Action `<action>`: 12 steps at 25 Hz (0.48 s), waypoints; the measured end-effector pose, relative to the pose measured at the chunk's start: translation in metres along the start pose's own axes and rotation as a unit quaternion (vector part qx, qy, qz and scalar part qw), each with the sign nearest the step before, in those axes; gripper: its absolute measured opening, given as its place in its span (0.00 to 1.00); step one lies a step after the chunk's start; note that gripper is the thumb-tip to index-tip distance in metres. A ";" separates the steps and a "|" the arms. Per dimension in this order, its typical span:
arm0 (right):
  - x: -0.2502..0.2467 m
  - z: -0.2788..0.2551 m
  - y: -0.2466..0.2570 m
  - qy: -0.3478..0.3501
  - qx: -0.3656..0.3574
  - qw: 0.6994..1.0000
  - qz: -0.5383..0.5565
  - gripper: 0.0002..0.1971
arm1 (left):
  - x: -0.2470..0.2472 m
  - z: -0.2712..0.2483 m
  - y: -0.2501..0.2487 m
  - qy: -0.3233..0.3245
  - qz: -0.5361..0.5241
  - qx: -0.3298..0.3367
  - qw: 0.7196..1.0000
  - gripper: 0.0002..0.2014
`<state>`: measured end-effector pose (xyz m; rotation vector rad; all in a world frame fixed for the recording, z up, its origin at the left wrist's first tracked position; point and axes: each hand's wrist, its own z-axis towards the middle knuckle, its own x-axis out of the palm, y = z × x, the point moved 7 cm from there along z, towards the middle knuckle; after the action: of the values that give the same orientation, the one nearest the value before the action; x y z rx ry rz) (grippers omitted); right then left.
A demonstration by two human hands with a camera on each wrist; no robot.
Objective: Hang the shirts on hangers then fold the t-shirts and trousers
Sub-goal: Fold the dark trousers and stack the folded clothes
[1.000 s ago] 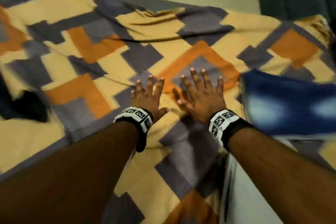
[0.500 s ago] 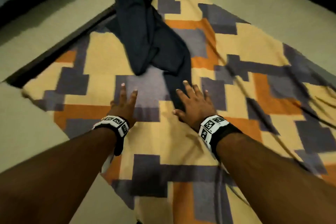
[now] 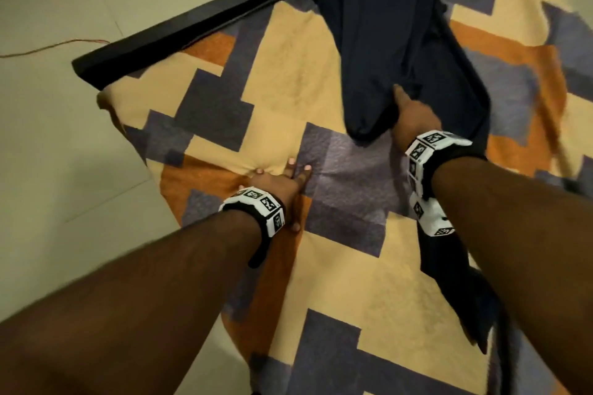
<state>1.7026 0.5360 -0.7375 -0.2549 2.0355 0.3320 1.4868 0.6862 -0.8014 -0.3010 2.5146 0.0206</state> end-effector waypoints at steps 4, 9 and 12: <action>-0.003 -0.005 -0.003 -0.014 -0.018 0.998 -0.053 0.36 | -0.001 -0.015 -0.005 0.022 -0.072 -0.022 0.997 0.61; 0.009 -0.010 0.027 0.020 -0.125 0.982 -0.143 0.32 | -0.004 -0.025 -0.012 0.025 -0.099 -0.037 0.994 0.59; 0.004 -0.015 0.038 -0.011 -0.131 0.984 -0.118 0.18 | -0.005 -0.023 -0.011 0.015 -0.099 -0.037 0.994 0.60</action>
<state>1.6763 0.5661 -0.7295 -0.6467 1.9131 0.4497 1.4802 0.6744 -0.7797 -0.5847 2.5064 0.0291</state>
